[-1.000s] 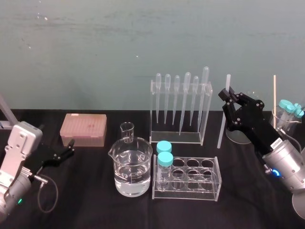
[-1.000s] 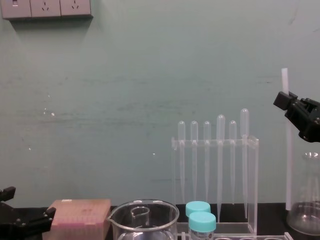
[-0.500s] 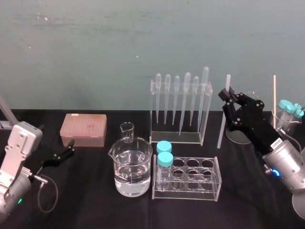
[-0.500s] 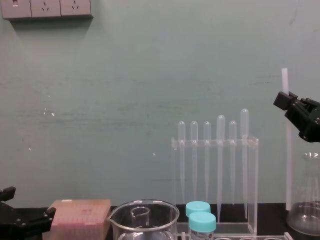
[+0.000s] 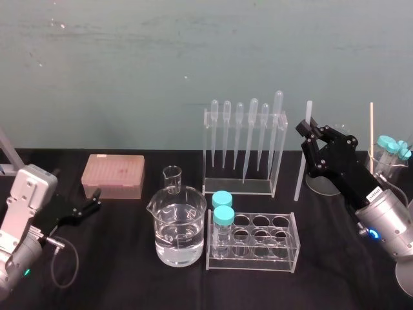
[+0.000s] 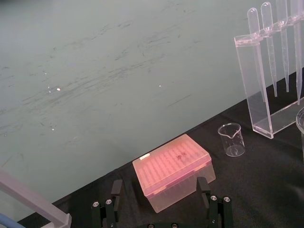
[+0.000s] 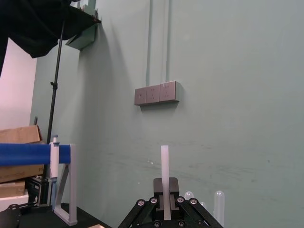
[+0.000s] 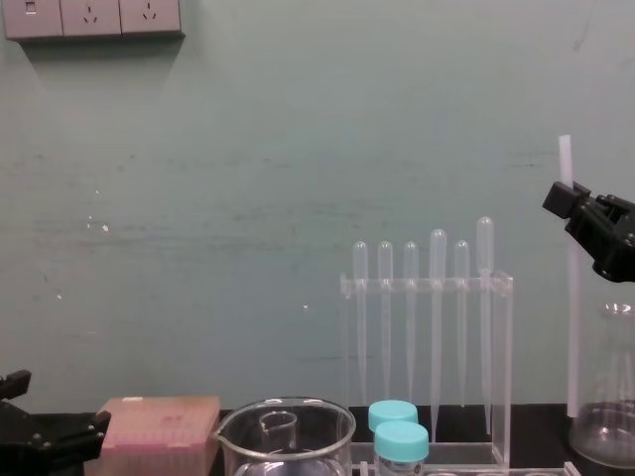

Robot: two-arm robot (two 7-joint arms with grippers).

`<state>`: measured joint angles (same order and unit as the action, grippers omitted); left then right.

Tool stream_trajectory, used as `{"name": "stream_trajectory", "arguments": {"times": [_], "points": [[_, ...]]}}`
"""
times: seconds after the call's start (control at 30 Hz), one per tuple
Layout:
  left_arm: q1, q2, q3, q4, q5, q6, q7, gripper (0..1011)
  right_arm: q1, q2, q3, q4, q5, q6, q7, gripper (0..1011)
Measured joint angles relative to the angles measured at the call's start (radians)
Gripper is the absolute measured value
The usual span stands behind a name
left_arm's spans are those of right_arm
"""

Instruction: Pick up the stirring rod with one hand, then place it down.

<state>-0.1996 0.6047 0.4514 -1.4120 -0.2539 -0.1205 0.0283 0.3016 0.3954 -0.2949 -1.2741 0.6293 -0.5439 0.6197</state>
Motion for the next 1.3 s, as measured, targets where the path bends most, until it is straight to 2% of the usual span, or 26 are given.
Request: {"name": "stream_trajectory", "arguments": {"times": [0.33, 0.9, 1.3], "points": [[0.000, 0.000, 0.000, 0.000, 0.000, 0.000, 0.000, 1000, -0.001, 0.001, 0.001, -0.003, -0.003, 0.006, 0.007, 66], [0.000, 0.000, 0.000, 0.000, 0.000, 0.000, 0.000, 1000, -0.046, 0.029, 0.008, -0.070, 0.029, 0.096, 0.122, 66], [0.000, 0.000, 0.000, 0.000, 0.000, 0.000, 0.000, 1000, -0.048, 0.035, 0.004, -0.048, 0.014, 0.126, 0.149, 66]]}}
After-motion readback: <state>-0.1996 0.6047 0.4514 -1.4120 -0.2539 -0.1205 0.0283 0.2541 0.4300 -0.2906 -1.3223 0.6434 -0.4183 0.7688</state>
